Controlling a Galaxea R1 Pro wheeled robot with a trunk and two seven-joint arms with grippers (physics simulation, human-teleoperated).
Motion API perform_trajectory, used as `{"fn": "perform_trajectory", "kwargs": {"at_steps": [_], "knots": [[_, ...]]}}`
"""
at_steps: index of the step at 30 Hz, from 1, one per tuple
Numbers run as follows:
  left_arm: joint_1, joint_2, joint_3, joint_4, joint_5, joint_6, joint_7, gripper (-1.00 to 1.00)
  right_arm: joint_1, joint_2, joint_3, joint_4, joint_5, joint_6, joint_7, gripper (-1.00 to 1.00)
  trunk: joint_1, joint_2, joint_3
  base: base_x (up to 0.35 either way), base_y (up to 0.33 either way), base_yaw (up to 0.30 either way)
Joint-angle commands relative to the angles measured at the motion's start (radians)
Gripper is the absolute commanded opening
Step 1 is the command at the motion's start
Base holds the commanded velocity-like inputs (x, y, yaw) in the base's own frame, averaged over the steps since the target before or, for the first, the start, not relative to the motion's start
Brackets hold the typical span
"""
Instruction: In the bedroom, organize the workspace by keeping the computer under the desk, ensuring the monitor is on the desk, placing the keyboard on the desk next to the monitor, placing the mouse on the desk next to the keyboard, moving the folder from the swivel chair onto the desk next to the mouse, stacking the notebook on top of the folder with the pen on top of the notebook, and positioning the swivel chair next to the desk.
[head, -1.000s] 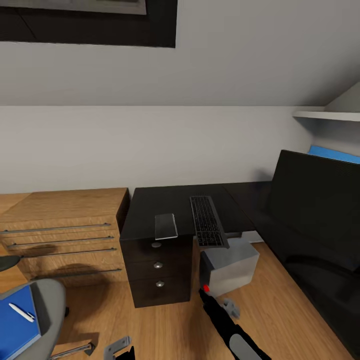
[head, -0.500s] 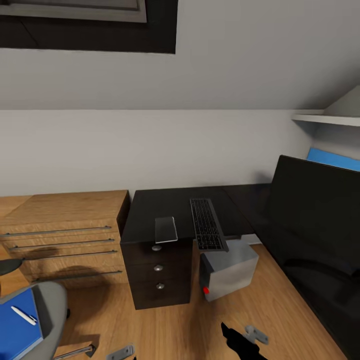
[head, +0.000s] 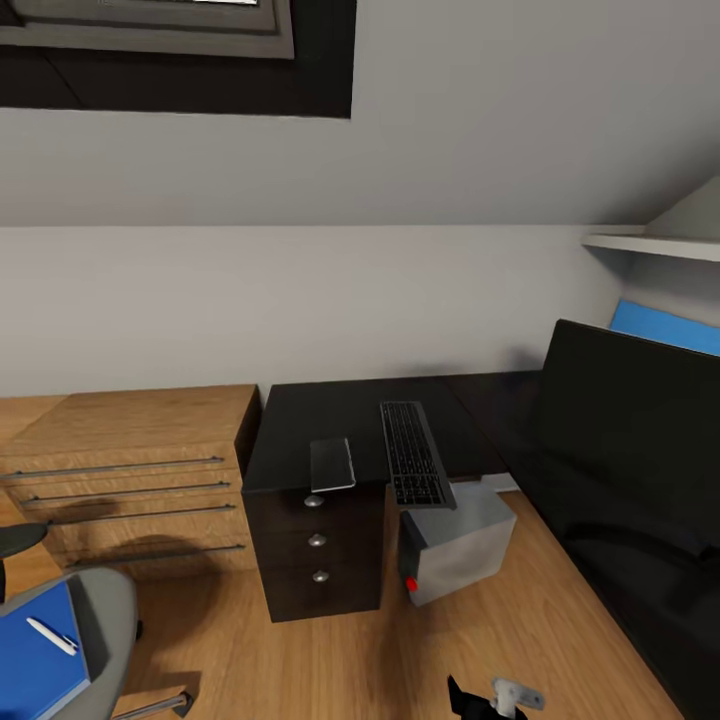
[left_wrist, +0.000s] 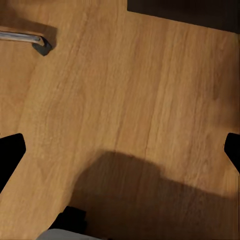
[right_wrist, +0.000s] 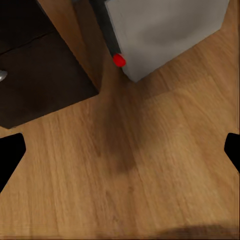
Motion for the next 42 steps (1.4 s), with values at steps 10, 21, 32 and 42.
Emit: {"fn": "perform_trajectory", "kwargs": {"at_steps": [10,21,32,42], "knots": [[0.000,0.038,-0.012,0.015,0.008,-0.015,0.003,1.00,-0.001,-0.002,0.014,0.045,-0.013,-0.004,0.013,1.00,-0.038,0.070,0.030,0.000,0.000,0.000],[0.000,0.042,-0.014,0.046,0.010,-0.023,0.001,1.00,-0.001,0.011,0.015,0.081,0.018,-0.015,0.010,1.00,-0.081,0.147,0.065,0.000,0.000,0.000],[0.000,0.039,-0.016,0.080,0.009,-0.027,0.001,1.00,0.000,0.016,0.015,0.118,0.018,-0.100,0.007,1.00,-0.107,0.196,0.087,0.000,0.000,0.138],[0.000,0.039,-0.020,0.156,0.006,-0.030,-0.001,1.00,-0.001,0.027,0.015,0.134,0.018,-0.102,0.006,1.00,-0.107,0.196,0.087,0.000,0.000,0.269]]}}
